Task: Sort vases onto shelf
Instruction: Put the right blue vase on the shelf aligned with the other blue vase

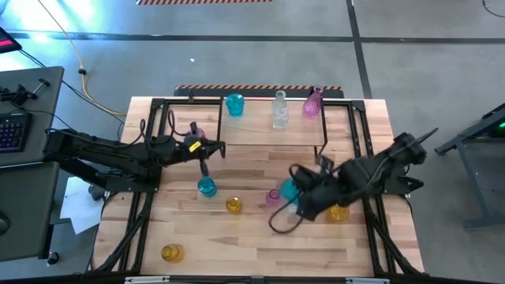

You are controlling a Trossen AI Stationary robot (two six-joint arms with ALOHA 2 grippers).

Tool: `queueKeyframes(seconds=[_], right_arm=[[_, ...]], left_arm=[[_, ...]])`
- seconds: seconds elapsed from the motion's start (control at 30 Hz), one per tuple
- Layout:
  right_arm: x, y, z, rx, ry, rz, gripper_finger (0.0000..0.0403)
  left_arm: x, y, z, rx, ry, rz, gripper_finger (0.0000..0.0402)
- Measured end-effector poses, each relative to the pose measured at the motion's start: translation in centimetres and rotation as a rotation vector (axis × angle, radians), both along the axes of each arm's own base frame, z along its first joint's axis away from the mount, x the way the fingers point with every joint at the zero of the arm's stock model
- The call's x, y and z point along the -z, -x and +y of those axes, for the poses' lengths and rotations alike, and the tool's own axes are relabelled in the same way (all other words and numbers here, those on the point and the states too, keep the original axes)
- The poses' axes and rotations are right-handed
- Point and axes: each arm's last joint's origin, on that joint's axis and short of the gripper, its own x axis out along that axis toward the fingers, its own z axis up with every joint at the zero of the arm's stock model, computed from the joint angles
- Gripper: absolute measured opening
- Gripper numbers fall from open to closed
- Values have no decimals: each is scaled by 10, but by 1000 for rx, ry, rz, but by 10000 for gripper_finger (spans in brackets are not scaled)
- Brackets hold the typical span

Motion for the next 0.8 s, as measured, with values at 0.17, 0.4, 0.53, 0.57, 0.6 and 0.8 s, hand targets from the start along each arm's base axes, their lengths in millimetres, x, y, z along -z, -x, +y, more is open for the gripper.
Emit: queueKeyframes(seconds=[0.17, 0.4, 0.53, 0.57, 0.6, 0.8], right_arm=[[-19, -13, -30, -57, 81, -55, 7], [-29, -39, -83, -84, 133, -131, 7], [-33, -56, -117, -73, 87, -230, 7], [-34, -59, -125, -69, 75, -250, 7], [-34, -62, -133, -70, 56, -262, 7], [-17, -88, -168, -87, 0, -225, 7]], left_arm=[[-1, 2, 6, -77, 0, -7, 0], [-3, 8, 12, -132, -1, 2, 0], [-4, 8, 14, -143, -1, -3, 0], [-3, 8, 15, -144, -1, 0, 0], [-3, 9, 15, -146, -2, 1, 0], [-3, 9, 16, -149, -3, 6, 0]])
